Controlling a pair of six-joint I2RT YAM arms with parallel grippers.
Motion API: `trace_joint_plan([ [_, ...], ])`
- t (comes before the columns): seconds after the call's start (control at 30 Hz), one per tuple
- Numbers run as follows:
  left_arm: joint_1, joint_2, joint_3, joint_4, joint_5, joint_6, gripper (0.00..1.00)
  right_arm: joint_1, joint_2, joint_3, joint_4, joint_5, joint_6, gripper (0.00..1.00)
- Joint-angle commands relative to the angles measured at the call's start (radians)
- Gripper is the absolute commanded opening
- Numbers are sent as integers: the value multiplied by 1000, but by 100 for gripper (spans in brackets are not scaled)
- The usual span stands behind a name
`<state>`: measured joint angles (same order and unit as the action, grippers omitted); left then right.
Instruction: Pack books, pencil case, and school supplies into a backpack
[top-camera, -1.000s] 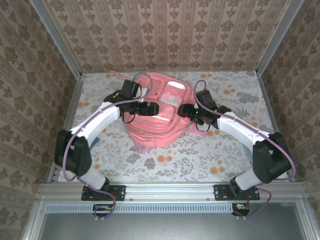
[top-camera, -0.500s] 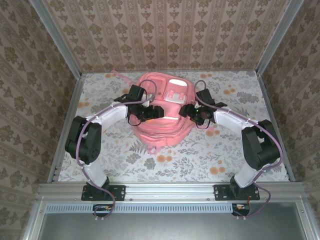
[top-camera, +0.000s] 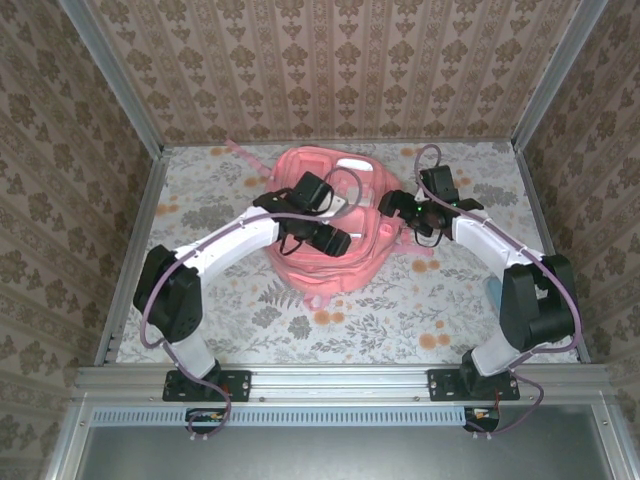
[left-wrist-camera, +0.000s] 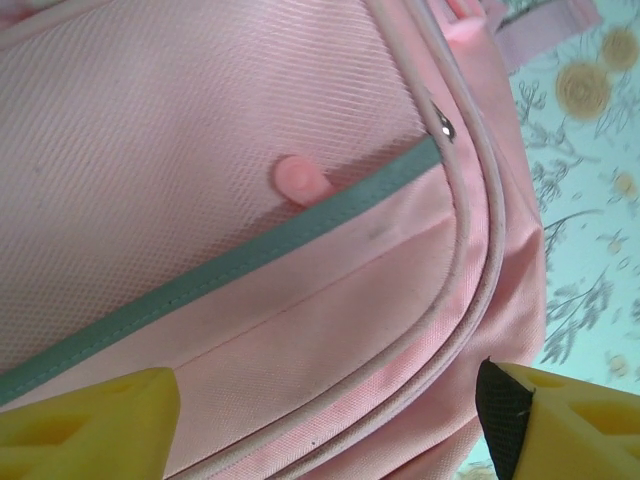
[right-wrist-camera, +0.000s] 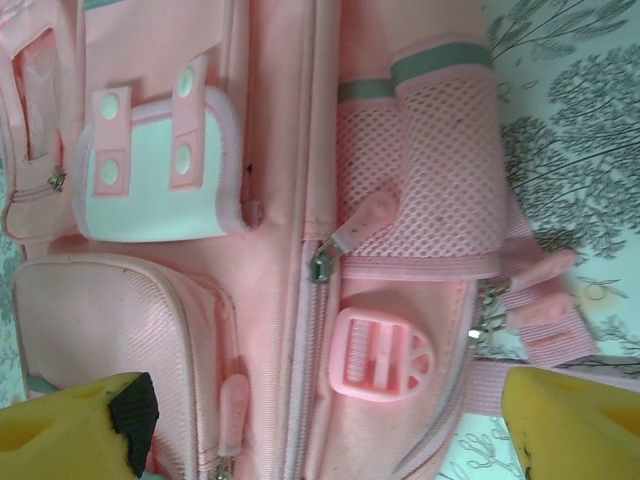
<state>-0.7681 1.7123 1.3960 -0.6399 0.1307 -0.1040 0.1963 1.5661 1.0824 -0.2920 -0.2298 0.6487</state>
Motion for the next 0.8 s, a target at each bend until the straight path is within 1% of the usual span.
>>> trace_joint_plan([
  [0.0, -31, 16, 40, -60, -137, 153, 80, -22, -26, -14, -43, 26, -49, 91],
  [0.3, -105, 146, 150, -106, -138, 273, 80, -46, -14, -22, -31, 8, -52, 91],
  [0.37, -127, 168, 162, -103, -167, 295, 80, -57, -9, -19, -32, 2, -54, 91],
  [0.5, -129, 206, 180, -80, -201, 315, 80, -73, 4, -8, -41, -14, -60, 91],
  [0.6, -124, 234, 189, -61, -222, 326, 76, -78, 18, 7, -49, -27, -65, 91],
  [0.77, -105, 266, 210, -66, -233, 339, 65, -83, 32, 32, -63, -37, -92, 91],
])
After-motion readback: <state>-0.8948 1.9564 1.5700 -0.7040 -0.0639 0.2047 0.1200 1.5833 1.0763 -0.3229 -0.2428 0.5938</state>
